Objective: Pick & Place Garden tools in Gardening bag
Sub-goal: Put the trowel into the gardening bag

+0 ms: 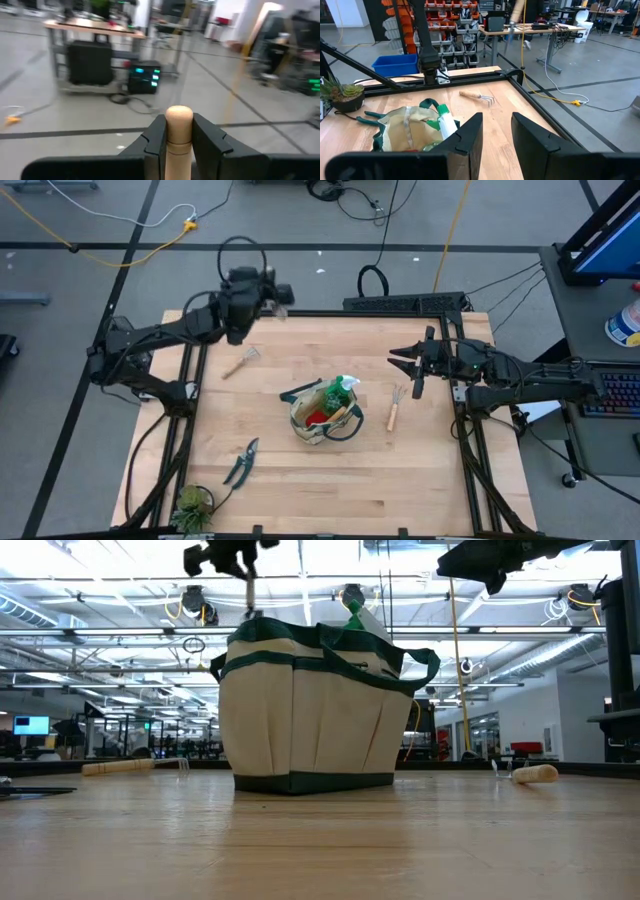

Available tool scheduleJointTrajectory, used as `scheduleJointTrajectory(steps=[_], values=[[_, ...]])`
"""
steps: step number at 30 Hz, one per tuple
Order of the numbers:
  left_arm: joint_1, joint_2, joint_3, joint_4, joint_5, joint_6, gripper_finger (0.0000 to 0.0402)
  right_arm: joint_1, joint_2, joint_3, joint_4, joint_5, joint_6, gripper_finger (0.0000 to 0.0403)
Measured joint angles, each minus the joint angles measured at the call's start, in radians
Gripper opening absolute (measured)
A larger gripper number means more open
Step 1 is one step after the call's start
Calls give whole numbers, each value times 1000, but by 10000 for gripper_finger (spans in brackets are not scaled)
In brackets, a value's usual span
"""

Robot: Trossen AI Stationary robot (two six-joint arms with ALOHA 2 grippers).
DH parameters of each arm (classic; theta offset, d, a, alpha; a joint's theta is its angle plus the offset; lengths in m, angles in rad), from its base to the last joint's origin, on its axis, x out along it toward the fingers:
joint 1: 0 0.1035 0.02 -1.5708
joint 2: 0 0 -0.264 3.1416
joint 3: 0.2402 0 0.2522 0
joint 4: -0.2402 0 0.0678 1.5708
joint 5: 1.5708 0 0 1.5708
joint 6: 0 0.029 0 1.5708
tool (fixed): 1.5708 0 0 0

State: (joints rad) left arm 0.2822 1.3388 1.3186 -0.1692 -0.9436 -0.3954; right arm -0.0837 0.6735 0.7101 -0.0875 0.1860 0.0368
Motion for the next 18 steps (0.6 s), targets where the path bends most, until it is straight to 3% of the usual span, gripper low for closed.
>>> scheduleJointTrajectory(steps=[18], values=[[-330,0,0,0,-21,-227,66,0,0,0,0,0,0,96]])
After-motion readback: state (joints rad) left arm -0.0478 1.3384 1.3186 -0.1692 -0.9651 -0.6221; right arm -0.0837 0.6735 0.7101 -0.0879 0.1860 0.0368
